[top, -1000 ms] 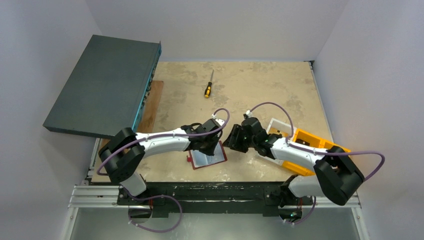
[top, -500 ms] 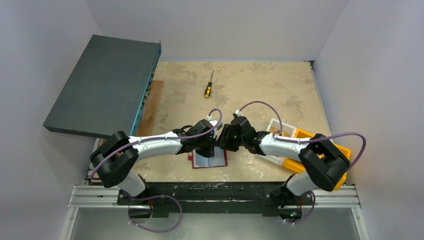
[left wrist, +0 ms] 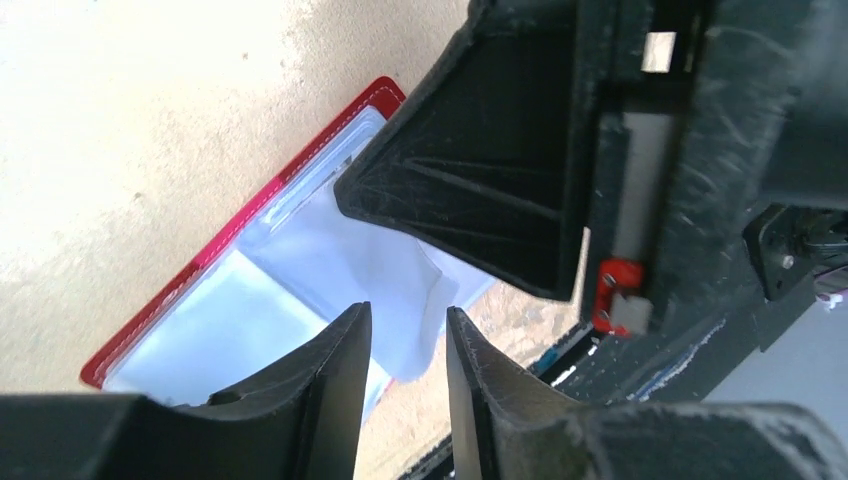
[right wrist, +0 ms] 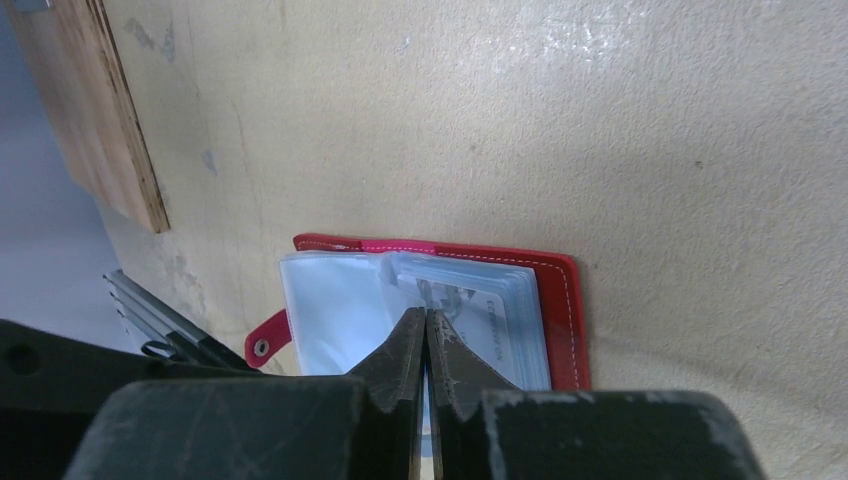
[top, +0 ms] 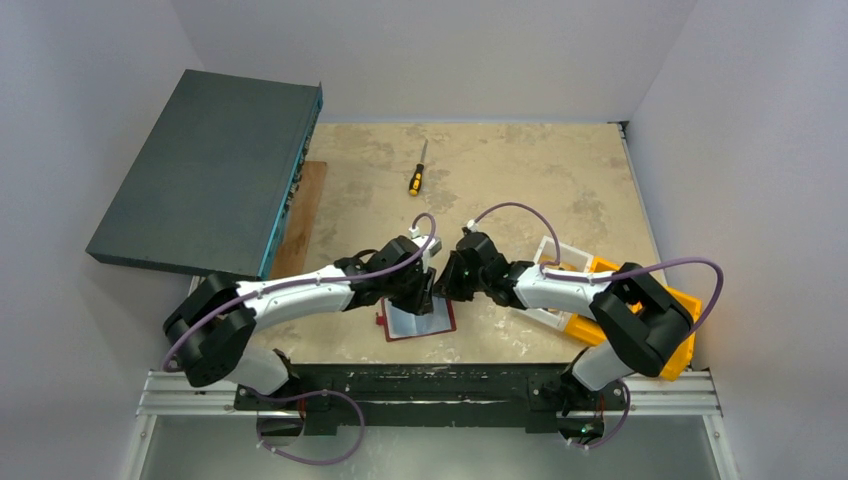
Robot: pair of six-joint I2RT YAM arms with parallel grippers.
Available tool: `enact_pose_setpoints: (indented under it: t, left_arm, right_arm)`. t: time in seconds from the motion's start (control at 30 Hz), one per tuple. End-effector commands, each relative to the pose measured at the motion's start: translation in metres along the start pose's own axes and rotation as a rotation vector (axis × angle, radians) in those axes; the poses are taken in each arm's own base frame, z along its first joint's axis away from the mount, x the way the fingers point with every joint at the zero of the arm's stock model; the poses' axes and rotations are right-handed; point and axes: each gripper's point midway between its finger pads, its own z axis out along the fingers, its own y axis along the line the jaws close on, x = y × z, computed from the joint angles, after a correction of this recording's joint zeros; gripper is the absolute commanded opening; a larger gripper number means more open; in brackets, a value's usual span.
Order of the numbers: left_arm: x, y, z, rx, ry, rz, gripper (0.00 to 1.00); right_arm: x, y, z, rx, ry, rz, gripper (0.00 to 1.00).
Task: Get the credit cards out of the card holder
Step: Remove the credit card from the card holder.
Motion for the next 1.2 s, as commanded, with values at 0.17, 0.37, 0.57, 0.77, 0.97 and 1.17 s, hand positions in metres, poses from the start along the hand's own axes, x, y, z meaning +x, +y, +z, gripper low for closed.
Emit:
enact_pose_setpoints:
  t: [0.17,0.37,0.57,0.77,0.97,1.17]
  left_arm:
    - [-0.005,0.024,-0.066,-0.173,-0.060,-0.043,0.34]
    - [-0.005,0.038,-0.100,-0.258,-0.088,-0.073,0.36]
    - [-0.007,0.040,-0.114,-0.264,-0.111,-0.096,0.36]
    - [-0.009,0.039,-0.123,-0.255,-0.124,-0.101,0.36]
    - [-0.010,0.032,-0.121,-0.211,-0.119,-0.106,0.37]
    - [-0.018,0.016,-0.112,-0.141,-0.119,-0.110,0.38]
  right_arm:
    - [-0.002,0.047,-0.008,-0.096,-0.010,-0.038,0.10]
    - [0.015,0.066,-0.007,-0.122,0.031,-0.066,0.31]
    - [0.037,0.081,0.005,-0.134,0.095,-0.100,0.37]
    - [0.056,0.081,0.031,-0.112,0.162,-0.110,0.38]
    - [0.057,0.085,0.034,-0.121,0.180,-0.115,0.39]
    - [0.029,0.096,0.007,-0.149,0.092,-0.100,0.48]
